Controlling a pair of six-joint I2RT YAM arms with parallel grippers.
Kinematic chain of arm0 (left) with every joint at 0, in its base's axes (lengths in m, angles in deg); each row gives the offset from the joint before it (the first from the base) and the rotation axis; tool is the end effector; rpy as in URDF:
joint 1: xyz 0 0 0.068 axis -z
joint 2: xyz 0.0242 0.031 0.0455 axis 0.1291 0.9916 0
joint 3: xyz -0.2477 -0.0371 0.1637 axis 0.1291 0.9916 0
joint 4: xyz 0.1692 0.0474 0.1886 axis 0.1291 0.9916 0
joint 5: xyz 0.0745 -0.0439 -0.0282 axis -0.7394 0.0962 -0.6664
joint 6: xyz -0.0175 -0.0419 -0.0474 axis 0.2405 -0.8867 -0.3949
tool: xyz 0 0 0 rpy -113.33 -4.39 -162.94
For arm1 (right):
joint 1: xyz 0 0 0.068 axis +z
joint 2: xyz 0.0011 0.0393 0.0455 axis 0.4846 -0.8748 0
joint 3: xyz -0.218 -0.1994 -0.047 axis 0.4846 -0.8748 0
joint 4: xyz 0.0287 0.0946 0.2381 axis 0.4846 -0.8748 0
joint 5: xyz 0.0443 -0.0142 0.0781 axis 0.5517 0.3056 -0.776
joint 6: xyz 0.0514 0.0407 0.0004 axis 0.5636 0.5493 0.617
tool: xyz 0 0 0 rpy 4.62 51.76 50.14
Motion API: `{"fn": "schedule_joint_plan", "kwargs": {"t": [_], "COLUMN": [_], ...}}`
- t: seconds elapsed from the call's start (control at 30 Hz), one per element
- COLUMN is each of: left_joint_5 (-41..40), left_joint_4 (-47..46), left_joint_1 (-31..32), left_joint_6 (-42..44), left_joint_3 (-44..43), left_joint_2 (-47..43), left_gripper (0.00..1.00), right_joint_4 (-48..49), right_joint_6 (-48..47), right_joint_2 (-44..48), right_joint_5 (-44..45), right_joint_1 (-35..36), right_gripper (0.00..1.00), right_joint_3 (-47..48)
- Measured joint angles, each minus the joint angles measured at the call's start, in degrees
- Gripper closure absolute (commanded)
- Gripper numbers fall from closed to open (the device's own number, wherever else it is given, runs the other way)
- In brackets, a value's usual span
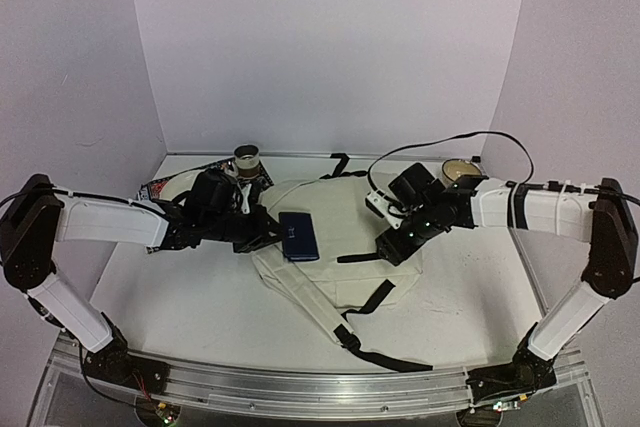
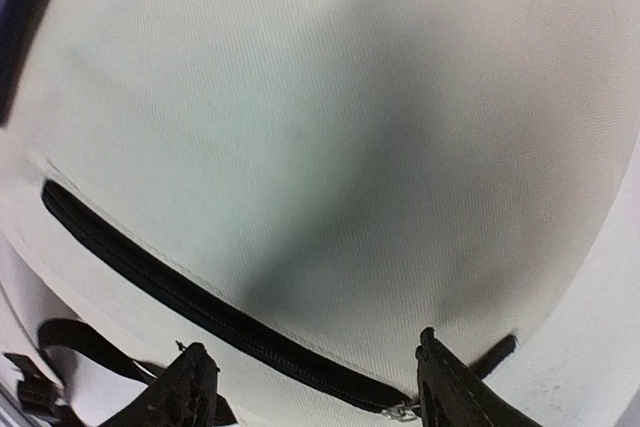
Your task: Pack the student bag
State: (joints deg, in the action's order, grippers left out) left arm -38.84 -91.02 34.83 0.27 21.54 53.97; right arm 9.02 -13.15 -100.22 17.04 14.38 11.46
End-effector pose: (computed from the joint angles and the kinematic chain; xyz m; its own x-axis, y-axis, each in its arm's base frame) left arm 0.2382 -0.2392 0.2289 -0.9043 -0.1703 -0.3915 0.2175 0.6053 -0.7657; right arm 0.2644 0.2435 0.2572 -0.4741 -0.4465 -0.7589 -0.6348 0.7706 -0.0569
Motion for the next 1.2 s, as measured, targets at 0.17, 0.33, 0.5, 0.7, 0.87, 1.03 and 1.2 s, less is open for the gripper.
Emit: {"fn": "schedule_joint_plan", "kwargs": {"t": [0.17,0.33,0.5,0.7,0.87,1.03,1.2], "left_joint_5": [-0.2,-0.5,-0.7,-0.9,-0.9,-0.9,-0.9], "left_joint_4": [0.0,0.3,0.4,0.4,0.4,0.3,0.3], "left_joint_1": [-0.4,-0.4,-0.4,-0.4,-0.4,-0.4,-0.4], "left_joint_6": [0.0,0.0,0.0,0.0,0.0,0.0,0.0], "left_joint_3": [0.5,1.0,1.0,1.0,1.2,1.8,1.8], "left_joint_2": [-0.5,-1.3,-1.5,-1.5,-1.5,-1.5,-1.5], "left_gripper": [1.0,1.0,1.0,1.0,1.0,1.0,1.0], "right_joint_4": [-2.0,-2.0,-1.9,0.5,3.7,9.0,14.6], "right_joint_6": [-9.0,-15.1,-19.7,-24.6,-29.0,-33.5,-36.5], "right_joint_2": [0.0,-0.4,-1.7,-2.5,-4.1,-4.9,-4.9], "right_joint_5": [8.4,13.6,15.9,19.4,25.7,31.4,33.3], "right_joint_1": [2.0,2.6,3.4,6.1,8.6,10.1,10.4], "right_gripper": [0.32,0.32,0.32,0.34,0.41,0.53,0.58], "right_joint_3": [0.1,0.4,0.4,-0.6,-1.9,-3.0,-3.0]}}
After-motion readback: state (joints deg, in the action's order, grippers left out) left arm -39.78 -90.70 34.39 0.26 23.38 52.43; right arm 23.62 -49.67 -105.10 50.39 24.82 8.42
